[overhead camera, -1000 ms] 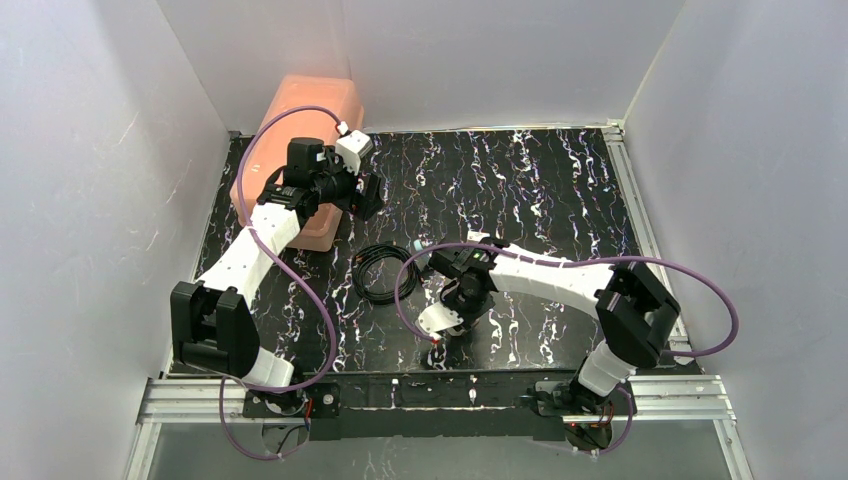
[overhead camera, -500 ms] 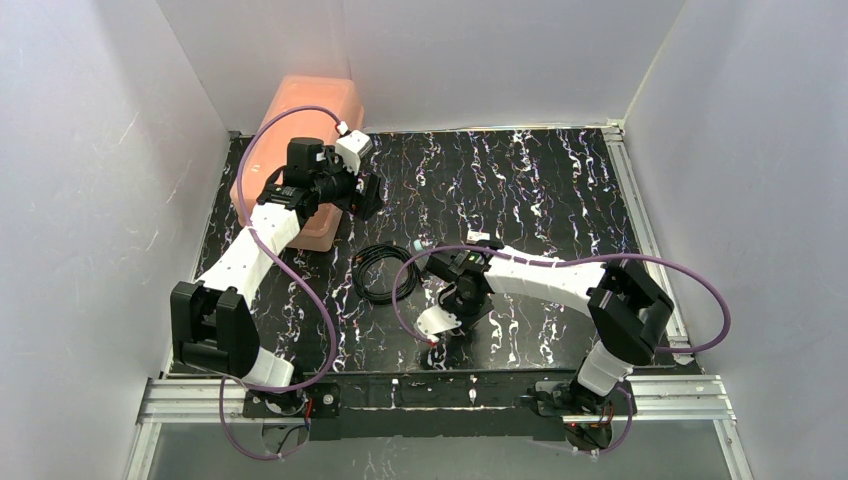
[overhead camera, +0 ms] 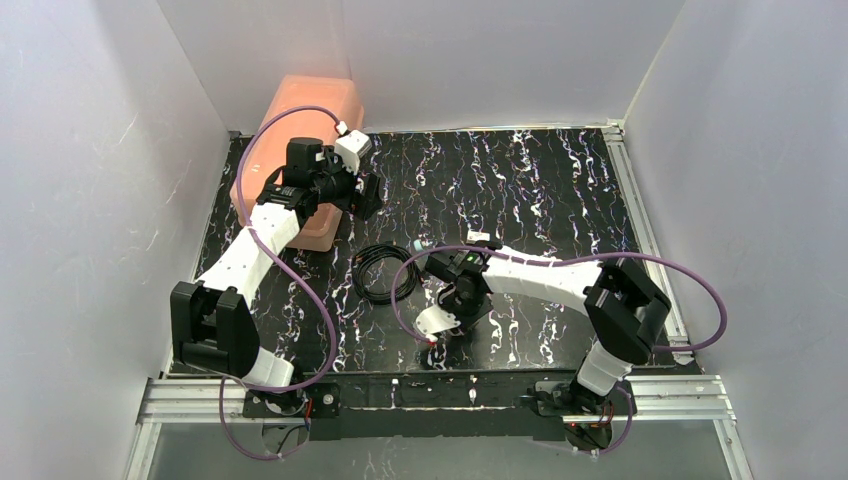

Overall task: Load the staples into the stapler
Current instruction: Install the staple into the stapler.

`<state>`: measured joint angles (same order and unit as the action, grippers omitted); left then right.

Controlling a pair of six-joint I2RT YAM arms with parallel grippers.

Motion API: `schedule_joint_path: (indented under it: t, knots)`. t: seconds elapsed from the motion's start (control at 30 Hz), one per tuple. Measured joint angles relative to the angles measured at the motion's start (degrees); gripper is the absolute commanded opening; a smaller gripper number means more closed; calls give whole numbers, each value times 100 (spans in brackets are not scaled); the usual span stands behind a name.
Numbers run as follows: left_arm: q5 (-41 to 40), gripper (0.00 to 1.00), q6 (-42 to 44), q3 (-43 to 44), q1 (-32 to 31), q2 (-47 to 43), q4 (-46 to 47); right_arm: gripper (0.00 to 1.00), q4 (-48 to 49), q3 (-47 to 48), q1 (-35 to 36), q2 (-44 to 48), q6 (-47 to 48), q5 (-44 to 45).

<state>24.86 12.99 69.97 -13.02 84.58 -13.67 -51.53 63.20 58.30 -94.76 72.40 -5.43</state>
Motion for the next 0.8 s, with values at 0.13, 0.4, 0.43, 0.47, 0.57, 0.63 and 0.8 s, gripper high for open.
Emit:
schedule_joint_path:
  t: [0.13,0.4,0.43,0.47,0.57,0.63,0.8]
  knots:
    - [0,98,0,-7,9,0,0,13,31,0,15,-26,-9,35]
    - [0,99,-2,-13,15,0,0,13,48,0,28,-33,-20,61]
    - [0,99,-2,-13,15,0,0,13,48,0,28,-35,-20,63]
    - [0,98,-2,-13,15,0,0,13,50,0,33,-35,-17,63]
    - [0,98,-2,-13,15,0,0,13,50,0,37,-35,-17,76]
    - [0,98,-2,-13,15,0,0,13,50,0,44,-35,-15,81]
    - [0,99,-4,-13,15,0,0,13,57,0,83,-35,-11,85]
